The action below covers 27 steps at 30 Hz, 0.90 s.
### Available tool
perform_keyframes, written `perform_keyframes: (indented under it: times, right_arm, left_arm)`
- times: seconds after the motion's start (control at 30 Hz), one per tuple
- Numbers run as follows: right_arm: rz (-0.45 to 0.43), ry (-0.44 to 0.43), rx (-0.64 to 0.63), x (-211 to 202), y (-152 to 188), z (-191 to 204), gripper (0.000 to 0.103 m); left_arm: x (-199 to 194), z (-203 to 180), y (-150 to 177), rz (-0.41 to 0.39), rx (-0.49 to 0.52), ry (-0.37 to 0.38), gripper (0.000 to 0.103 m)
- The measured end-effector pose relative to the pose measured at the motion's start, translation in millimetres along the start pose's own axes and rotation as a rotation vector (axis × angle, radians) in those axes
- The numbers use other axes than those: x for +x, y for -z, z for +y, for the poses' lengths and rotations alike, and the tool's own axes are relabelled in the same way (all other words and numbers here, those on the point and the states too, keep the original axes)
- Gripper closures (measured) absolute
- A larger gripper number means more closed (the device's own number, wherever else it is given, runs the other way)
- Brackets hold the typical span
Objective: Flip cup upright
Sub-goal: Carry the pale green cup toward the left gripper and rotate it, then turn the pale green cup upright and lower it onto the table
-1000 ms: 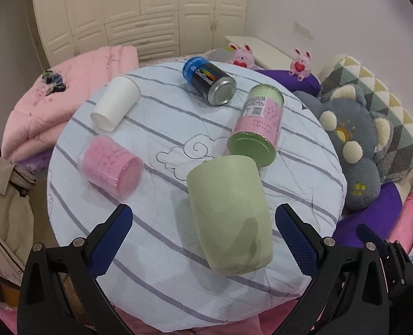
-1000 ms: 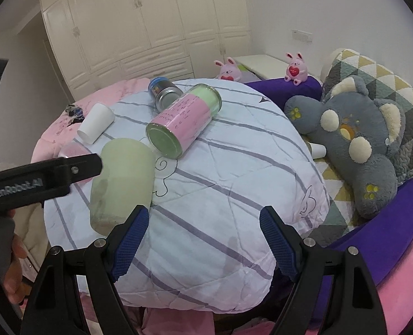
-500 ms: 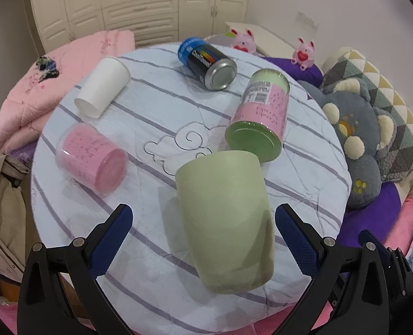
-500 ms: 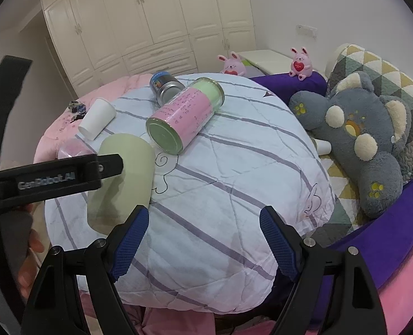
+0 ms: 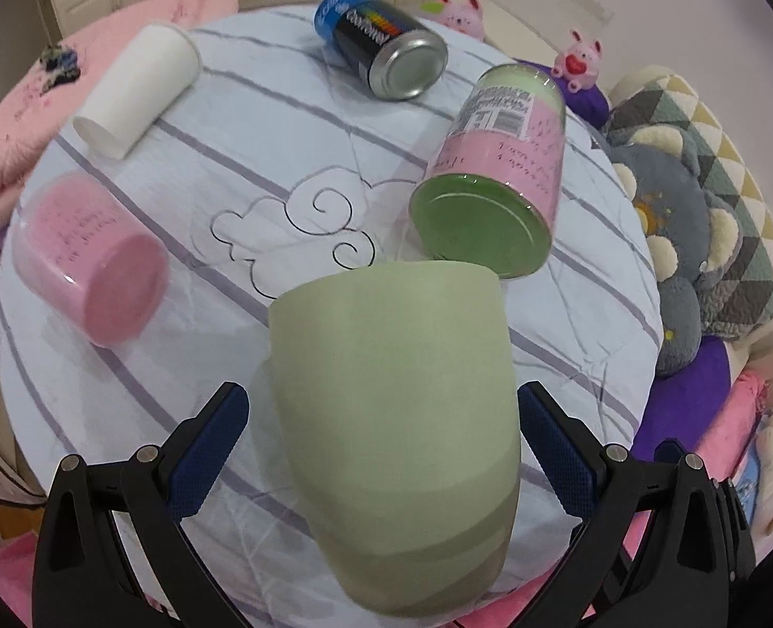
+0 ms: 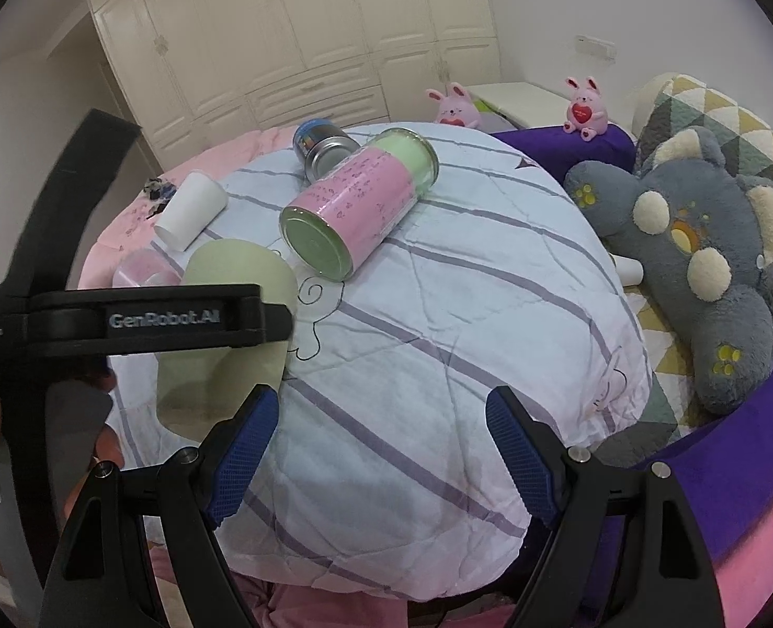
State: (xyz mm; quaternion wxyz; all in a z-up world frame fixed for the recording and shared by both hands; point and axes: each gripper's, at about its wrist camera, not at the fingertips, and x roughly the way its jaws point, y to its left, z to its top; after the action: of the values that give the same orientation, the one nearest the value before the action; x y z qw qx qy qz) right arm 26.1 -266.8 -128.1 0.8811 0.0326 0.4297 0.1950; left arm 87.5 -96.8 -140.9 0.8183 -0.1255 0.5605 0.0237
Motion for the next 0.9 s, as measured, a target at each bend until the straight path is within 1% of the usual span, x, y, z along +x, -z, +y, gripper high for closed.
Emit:
perform_keyframes:
  times: [0.07,0.1,0.17,0.2,0.27,0.33,0.43,0.5,0.6,0.67,0.73,0.83,0.9]
  right_arm:
    - [0.001,-0.007,-0.004,2.3,-1.7,-0.3,0.02]
    - [0.004,-0.008,-0.005,3.5,-2.0,-0.3,0.02]
    - [0.011,-0.007,-0.01,6.0,-3.0,-0.4,0.02]
    - [0.011,-0.008,-0.011,6.8,-3.6,-0.7,0.02]
    - [0.013,-0.011,-0.007,7.6,-4.7,-1.3,0.02]
    - [0.01,-0.015,-0.009,7.2,-5.3,-0.7,0.02]
    - [0.01,-0.018,-0.02,7.7,-6.7,3.2,0.02]
    - [0.011,-0.028,-0.029,8.9,-7.7,7.0,0.02]
    - [0.01,-0.04,-0.041,11.6,-9.1,14.2,0.02]
    - [0.004,-0.049,-0.049,14.0,-10.7,19.6,0.02]
    - [-0.004,-0.052,-0.059,17.6,-13.7,25.1,0.02]
    - [-0.02,-0.044,-0.075,23.8,-19.4,34.1,0.02]
    - [-0.033,-0.036,-0.087,27.6,-23.3,40.9,0.02]
  left_arm:
    - [1.8,0.8,-2.4,0.001,-0.017,0.014,0.002]
    - [2.1,1.0,-4.1,-0.004,-0.025,0.009,0.005]
    - [4.7,1.1,-7.8,-0.001,-0.02,0.002,0.007]
    - [7.0,0.3,-9.9,0.007,-0.012,0.002,0.013]
    - [11.4,-0.5,-12.7,0.024,-0.007,0.017,0.02]
    - [9.0,-1.6,-13.7,0.008,-0.005,0.014,0.02]
    - [2.2,-3.6,-13.5,-0.034,0.031,-0.012,0.02]
    - [-2.9,-1.1,-14.9,-0.06,0.033,-0.022,0.02]
    - [-18.8,6.2,-16.7,-0.14,0.041,-0.068,0.021]
    - [-26.9,13.7,-20.3,-0.177,0.038,-0.089,0.021]
    - [-35.3,22.9,-24.6,-0.216,0.031,-0.098,0.021]
    - [-46.5,33.1,-31.2,-0.295,0.025,-0.126,0.022]
    - [-48.7,37.5,-33.1,-0.328,0.02,-0.134,0.023]
